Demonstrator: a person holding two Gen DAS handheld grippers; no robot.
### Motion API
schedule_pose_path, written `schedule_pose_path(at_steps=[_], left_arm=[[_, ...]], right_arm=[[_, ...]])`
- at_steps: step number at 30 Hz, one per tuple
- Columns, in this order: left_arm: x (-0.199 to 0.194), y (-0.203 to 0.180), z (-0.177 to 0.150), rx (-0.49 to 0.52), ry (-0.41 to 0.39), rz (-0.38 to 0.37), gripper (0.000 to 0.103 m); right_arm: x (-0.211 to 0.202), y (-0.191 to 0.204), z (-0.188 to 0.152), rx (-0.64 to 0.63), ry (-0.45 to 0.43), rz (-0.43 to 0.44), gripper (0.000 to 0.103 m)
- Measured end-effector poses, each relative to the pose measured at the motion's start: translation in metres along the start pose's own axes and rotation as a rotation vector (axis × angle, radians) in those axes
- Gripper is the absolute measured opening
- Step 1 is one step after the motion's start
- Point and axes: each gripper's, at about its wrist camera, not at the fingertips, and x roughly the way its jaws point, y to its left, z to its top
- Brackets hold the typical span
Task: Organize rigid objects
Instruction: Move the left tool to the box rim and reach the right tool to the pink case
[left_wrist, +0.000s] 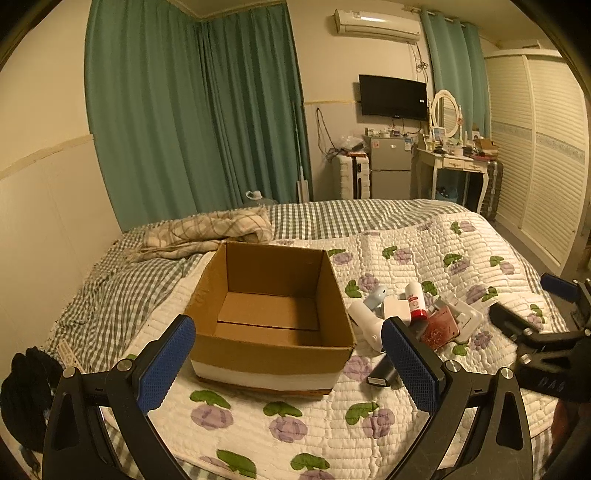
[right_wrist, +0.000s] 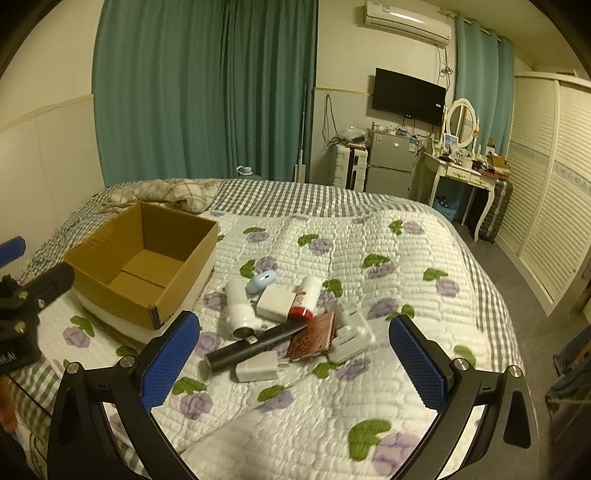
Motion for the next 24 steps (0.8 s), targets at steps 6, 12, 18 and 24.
schedule_pose_path(at_steps=[6,12,18,24], left_arm=[[0.034,0.034,0.021,0.067,0.084,0.093,0.101],[0.083,0.07,0.023,0.097,0.205,0.2,0.101],[0.119,0.083,0.014,0.12,0.313,0.214,0.076],[0.142,0.091,0.009,0.084,0.426,0.147,0.02]], right_arm=[[0.013,-0.019,0.016,-0.053,0.023,-0.016,0.103],[0.042,-0.034,0.024,-0.1,0.062,-0.036,0.103],[0.076,-0.042,0.021,-0.155,0.109,-0.057,0.103],[0.104,-0.049,0.012,-0.172,0.162,-0.059,0.103]])
